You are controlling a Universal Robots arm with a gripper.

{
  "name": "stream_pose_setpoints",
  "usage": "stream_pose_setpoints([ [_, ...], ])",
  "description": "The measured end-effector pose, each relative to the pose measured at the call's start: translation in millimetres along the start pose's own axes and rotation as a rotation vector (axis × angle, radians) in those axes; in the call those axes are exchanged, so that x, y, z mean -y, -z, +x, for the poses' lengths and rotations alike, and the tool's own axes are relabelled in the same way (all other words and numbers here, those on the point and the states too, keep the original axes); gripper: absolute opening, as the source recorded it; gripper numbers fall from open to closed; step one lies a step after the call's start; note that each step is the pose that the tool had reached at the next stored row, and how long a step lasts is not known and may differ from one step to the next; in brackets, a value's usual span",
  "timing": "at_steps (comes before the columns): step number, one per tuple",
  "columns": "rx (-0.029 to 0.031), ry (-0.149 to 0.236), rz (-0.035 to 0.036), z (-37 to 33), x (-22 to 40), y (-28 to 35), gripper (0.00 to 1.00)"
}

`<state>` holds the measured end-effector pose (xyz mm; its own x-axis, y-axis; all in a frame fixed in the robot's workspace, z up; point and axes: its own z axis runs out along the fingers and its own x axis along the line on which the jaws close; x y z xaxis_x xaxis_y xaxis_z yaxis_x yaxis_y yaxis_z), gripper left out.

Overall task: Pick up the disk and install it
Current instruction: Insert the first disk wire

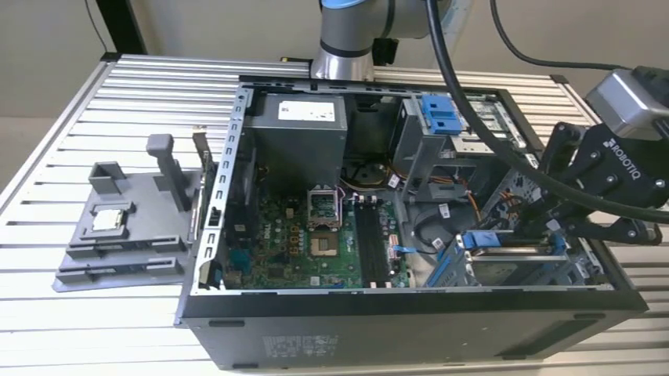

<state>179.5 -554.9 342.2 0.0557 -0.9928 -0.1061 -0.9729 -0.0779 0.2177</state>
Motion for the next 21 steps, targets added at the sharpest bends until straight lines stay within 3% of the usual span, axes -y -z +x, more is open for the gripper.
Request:
stream_pose_setpoints([
  [3,0.0067,0.001,0.0004,-0.7,-1.8,7.7,0.0],
  [5,0.0095,0.002,0.0029,-0.7,-1.8,7.8,0.0],
  [7,0.01,0.003,0.0109,-0.6,-1.8,7.3,0.0],
  [10,0.011,0.002,0.017,-0.6,-1.4,6.5,0.0],
  [11,0.0112,0.002,0.0181,-0.6,-1.4,6.4,1.0],
  [13,0.013,0.002,0.024,-0.5,-1.5,6.0,1.0],
  [14,0.0162,0.003,0.0313,-0.5,-1.5,6.0,1.0],
  [18,0.0371,0.012,0.0638,-1.2,-1.1,6.0,1.0],
  [21,0.0516,0.016,0.0755,-1.2,1.0,6.7,1.0],
])
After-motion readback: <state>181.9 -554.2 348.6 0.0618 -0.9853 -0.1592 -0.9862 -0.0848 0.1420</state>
